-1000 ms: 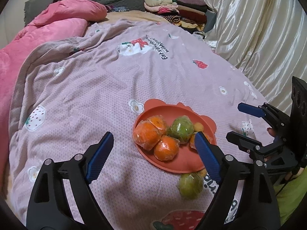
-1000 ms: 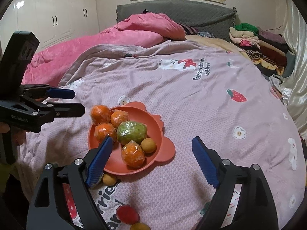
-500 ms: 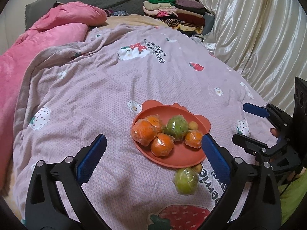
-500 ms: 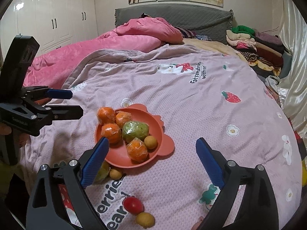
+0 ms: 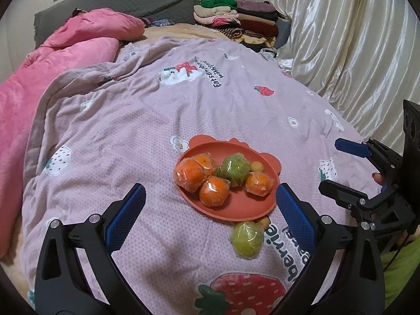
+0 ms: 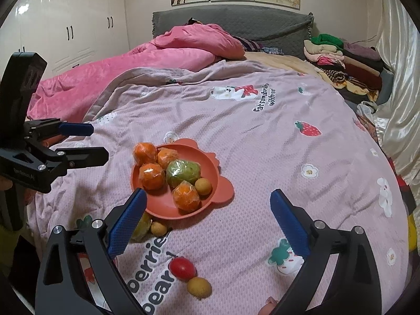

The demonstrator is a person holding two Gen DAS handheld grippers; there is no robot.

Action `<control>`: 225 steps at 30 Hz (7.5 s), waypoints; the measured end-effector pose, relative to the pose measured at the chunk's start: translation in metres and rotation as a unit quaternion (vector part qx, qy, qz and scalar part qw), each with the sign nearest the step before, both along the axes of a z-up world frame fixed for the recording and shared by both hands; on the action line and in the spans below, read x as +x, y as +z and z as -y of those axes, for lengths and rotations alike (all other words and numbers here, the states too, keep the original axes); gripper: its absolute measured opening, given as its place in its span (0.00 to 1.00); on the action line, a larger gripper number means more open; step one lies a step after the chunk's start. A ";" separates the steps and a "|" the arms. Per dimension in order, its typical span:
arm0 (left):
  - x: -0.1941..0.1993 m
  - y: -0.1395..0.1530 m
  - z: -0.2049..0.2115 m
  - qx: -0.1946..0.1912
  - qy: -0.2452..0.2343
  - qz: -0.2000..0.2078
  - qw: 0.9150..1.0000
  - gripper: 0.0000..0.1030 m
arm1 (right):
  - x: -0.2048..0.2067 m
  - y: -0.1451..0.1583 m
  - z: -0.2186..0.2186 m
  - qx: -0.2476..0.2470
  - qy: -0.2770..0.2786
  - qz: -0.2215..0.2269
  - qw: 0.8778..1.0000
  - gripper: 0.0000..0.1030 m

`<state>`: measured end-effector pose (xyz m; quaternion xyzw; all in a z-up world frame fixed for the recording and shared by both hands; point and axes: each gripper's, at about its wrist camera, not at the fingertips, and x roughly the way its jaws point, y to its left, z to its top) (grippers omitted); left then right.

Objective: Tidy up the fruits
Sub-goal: 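Move both tools toward the wrapped green fruit and red tomato, then grasp the wrapped green fruit with the left tool while the right tool grasps the red tomato, then lift the green fruit and tomato toward the plate with both tools, then lower the green fruit and tomato onto the plate and open both tools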

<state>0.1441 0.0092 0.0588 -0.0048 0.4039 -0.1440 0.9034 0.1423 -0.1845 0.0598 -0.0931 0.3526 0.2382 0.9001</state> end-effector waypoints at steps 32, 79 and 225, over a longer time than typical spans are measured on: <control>-0.030 -0.031 0.013 0.004 -0.018 -0.036 0.999 0.90 | -0.035 -0.031 0.000 -0.043 0.028 -0.051 0.997 0.92; -0.013 -0.092 0.044 -0.026 -0.069 -0.102 0.992 0.42 | -0.015 -0.081 -0.008 -0.062 0.110 -0.114 0.985 0.28; 0.038 -0.068 0.057 -0.008 -0.062 -0.082 0.995 0.34 | 0.102 -0.056 -0.043 -0.001 0.116 -0.101 0.988 0.27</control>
